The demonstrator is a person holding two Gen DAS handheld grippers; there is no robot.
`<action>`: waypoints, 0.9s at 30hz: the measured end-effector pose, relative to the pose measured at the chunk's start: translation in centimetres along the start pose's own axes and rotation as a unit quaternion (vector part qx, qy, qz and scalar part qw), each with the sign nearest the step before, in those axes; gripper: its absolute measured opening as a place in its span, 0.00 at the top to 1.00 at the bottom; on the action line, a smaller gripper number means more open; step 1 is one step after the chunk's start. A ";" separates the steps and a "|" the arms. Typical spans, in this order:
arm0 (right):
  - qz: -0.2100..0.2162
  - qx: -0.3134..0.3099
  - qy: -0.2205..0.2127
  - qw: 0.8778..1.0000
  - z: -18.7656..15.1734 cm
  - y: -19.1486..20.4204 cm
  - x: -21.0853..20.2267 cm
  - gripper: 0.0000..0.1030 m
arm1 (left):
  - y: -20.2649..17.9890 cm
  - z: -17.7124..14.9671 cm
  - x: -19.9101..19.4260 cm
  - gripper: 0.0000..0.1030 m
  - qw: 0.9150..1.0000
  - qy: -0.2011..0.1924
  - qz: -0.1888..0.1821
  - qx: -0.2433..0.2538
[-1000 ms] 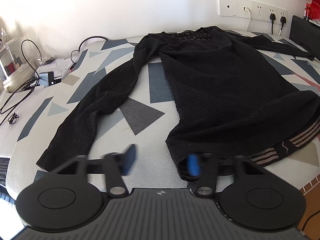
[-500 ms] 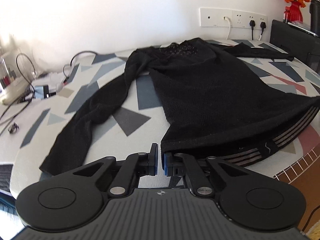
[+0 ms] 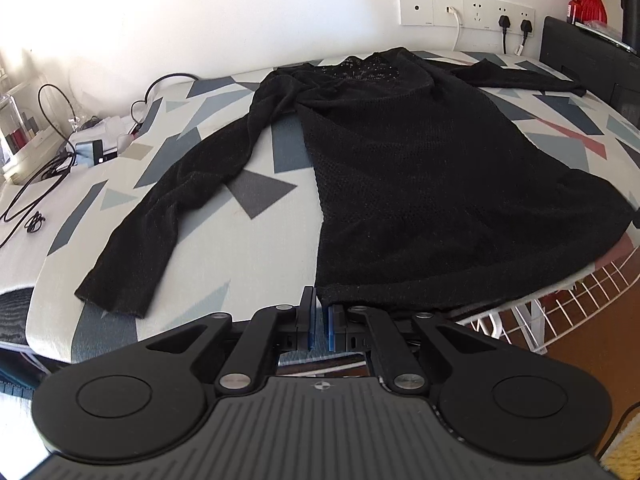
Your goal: Fold clothes
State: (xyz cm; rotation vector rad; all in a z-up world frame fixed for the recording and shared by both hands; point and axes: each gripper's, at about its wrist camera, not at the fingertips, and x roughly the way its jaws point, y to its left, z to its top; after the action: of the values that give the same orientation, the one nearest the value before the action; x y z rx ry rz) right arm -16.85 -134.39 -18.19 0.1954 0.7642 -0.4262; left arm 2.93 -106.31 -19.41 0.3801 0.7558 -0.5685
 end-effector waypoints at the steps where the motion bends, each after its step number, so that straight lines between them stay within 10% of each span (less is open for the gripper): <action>1: -0.003 0.010 0.004 1.000 -0.3 -0.4 0.0 0.98 | -0.1 -0.1 -0.1 0.94 1.000 0.002 0.001 -0.002; 6: -0.006 0.059 0.010 0.998 -1.1 -2.4 -0.1 0.98 | -0.6 -0.8 -0.4 0.91 1.000 0.021 0.014 -0.006; 10: -0.006 0.094 -0.031 0.995 0.4 -4.3 -1.5 0.90 | -0.6 -0.7 -1.7 0.62 0.999 0.025 0.020 -0.021; 19: 0.056 0.229 -0.156 0.959 10.0 -9.6 -5.7 0.72 | 1.1 5.4 -8.7 0.39 0.994 -0.093 0.005 -0.062; 27: 0.122 0.210 -0.247 0.938 20.1 -9.4 -9.0 0.65 | 4.1 13.3 -10.5 0.31 0.979 -0.174 0.049 -0.094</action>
State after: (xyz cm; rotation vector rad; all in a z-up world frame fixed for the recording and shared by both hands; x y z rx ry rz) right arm -14.16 -146.64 2.26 0.5550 0.1412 -0.3755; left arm 6.36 -106.35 -2.30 0.1351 0.4455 -0.4504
